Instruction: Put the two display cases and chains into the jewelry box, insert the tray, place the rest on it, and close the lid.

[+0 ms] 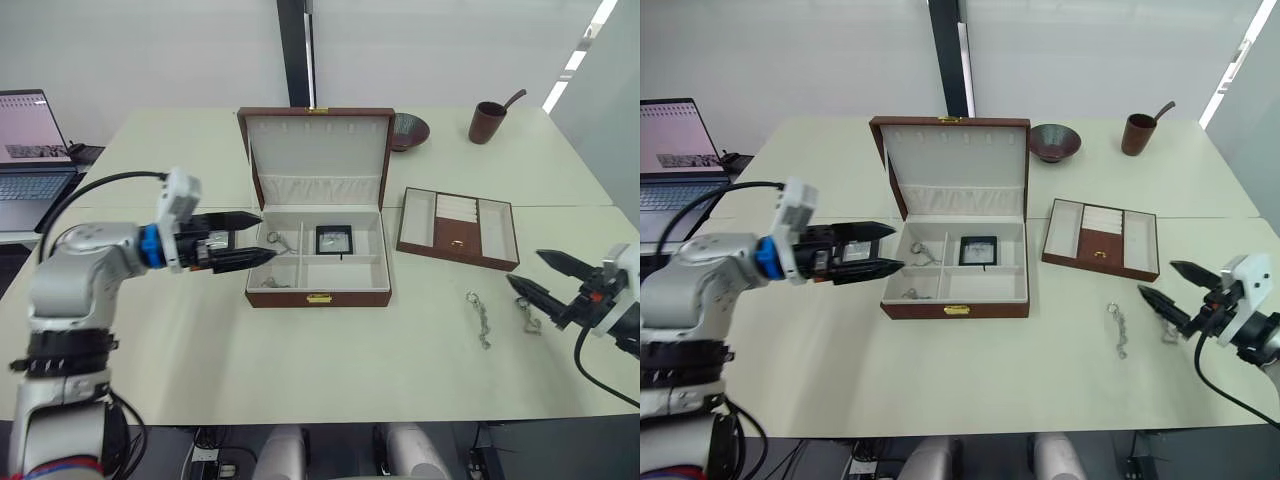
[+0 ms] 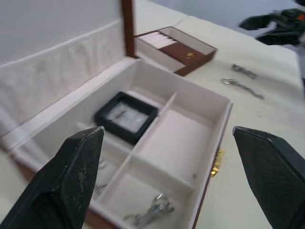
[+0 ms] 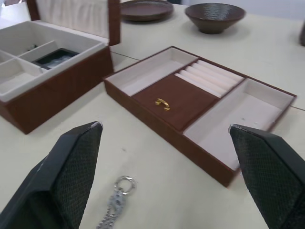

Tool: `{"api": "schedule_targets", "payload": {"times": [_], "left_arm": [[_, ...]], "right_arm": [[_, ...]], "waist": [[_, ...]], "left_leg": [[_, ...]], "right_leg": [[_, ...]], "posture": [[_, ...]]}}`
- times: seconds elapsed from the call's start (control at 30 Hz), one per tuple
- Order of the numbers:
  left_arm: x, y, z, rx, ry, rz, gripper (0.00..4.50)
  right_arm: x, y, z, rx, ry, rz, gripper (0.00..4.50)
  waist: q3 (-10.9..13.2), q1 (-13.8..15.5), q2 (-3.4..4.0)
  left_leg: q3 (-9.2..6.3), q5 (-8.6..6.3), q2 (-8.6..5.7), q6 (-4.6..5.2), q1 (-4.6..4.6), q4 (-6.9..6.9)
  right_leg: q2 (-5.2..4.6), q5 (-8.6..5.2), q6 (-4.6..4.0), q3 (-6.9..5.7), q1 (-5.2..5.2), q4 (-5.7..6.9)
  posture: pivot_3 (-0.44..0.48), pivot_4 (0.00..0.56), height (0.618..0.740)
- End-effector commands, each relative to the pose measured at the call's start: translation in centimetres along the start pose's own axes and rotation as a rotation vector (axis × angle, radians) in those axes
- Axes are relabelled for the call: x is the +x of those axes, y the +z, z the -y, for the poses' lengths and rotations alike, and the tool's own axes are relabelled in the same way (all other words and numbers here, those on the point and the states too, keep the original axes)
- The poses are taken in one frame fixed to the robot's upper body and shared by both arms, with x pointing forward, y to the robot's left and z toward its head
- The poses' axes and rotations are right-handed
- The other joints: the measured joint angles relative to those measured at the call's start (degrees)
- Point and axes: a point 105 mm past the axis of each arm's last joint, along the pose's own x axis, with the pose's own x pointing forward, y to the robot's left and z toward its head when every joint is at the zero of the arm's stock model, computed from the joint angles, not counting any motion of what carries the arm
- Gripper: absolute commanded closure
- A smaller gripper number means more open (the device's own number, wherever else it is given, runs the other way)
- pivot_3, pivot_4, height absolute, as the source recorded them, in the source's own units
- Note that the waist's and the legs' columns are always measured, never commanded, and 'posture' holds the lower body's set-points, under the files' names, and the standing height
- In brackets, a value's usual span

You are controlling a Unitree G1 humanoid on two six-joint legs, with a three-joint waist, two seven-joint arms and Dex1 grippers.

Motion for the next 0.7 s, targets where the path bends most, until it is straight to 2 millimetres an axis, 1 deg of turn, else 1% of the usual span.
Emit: {"api": "schedule_targets", "payload": {"times": [0.03,0.1,0.13,0.2,0.3,0.4,0.53,0.63,0.7], "left_arm": [[-2.9,0.6,-0.1,0.039,0.138,0.027,0.02],[-5.5,-1.1,-1.0,0.009,0.284,0.025,0.02],[-6.3,-1.7,-1.2,0.008,0.335,0.021,0.02],[-7.2,-2.3,-1.5,0.021,0.405,0.027,0.02],[-8.8,-4.1,-2.1,0.025,0.555,0.023,0.02],[-10.0,-5.4,-2.4,0.012,0.667,0.034,0.02],[-12.2,-6.6,-3.7,0.019,0.873,0.068,0.02],[-13.5,-7.4,-4.4,0.025,0.986,0.082,0.02],[-14.4,-8.3,-5.1,0.040,1.076,0.054,0.02]], "right_arm": [[-0.6,0.1,2.4,-0.048,-0.083,0.011,0.00],[-0.7,-1.4,4.3,-0.042,-0.173,-0.007,0.00],[-0.8,-1.7,4.9,-0.041,-0.205,-0.005,0.00],[-0.9,-1.9,6.0,-0.036,-0.253,0.007,0.00],[-1.1,-2.3,7.4,-0.033,-0.331,0.008,0.00],[-0.9,-2.6,7.7,-0.029,-0.357,0.018,0.00],[-0.8,-3.4,8.1,-0.015,-0.392,0.014,0.00],[-0.5,-3.5,8.1,-0.023,-0.403,0.019,0.00],[-0.4,-3.5,8.3,-0.029,-0.421,0.023,0.00]], "waist": [[-0.01,0.17,0.01],[-0.02,0.09,0.03],[-0.02,-0.02,0.03],[-0.02,0.13,0.03],[-0.04,0.18,0.07],[-0.05,0.21,0.07],[-0.05,0.30,0.07],[-0.06,0.22,0.08],[-0.06,0.22,0.08]], "left_leg": [[0.02,0.00,0.00,0.00,0.00,0.00],[0.08,0.00,0.01,0.00,0.05,-0.03],[0.12,-0.01,0.01,0.00,0.10,-0.05],[0.18,0.00,0.01,0.00,0.14,-0.10],[0.19,0.00,0.01,-0.01,0.15,-0.08],[0.23,-0.01,0.02,0.00,0.18,-0.09],[0.20,-0.01,0.02,-0.01,0.17,-0.09],[0.23,-0.01,0.01,-0.01,0.19,-0.09],[0.25,-0.01,0.01,-0.01,0.21,-0.10]], "right_leg": [[0.00,0.00,0.00,0.01,0.00,0.00],[-0.06,0.00,0.00,0.10,0.02,-0.02],[-0.05,0.00,0.00,0.13,0.03,-0.04],[-0.03,-0.01,-0.03,0.12,0.02,-0.03],[-0.04,-0.01,-0.03,0.13,0.02,0.03],[-0.11,-0.01,-0.03,0.17,0.06,0.00],[-0.08,-0.01,-0.03,0.13,0.07,-0.01],[-0.08,-0.01,-0.03,0.16,0.08,-0.01],[-0.08,-0.01,-0.03,0.18,0.08,-0.01]], "posture": [[0.000,0.150,0.740],[0.000,0.150,0.740],[0.000,0.150,0.740],[0.000,0.150,0.740],[0.000,0.150,0.740],[0.000,0.150,0.740],[0.000,0.150,0.740],[0.000,0.150,0.740],[0.000,0.150,0.740]]}}
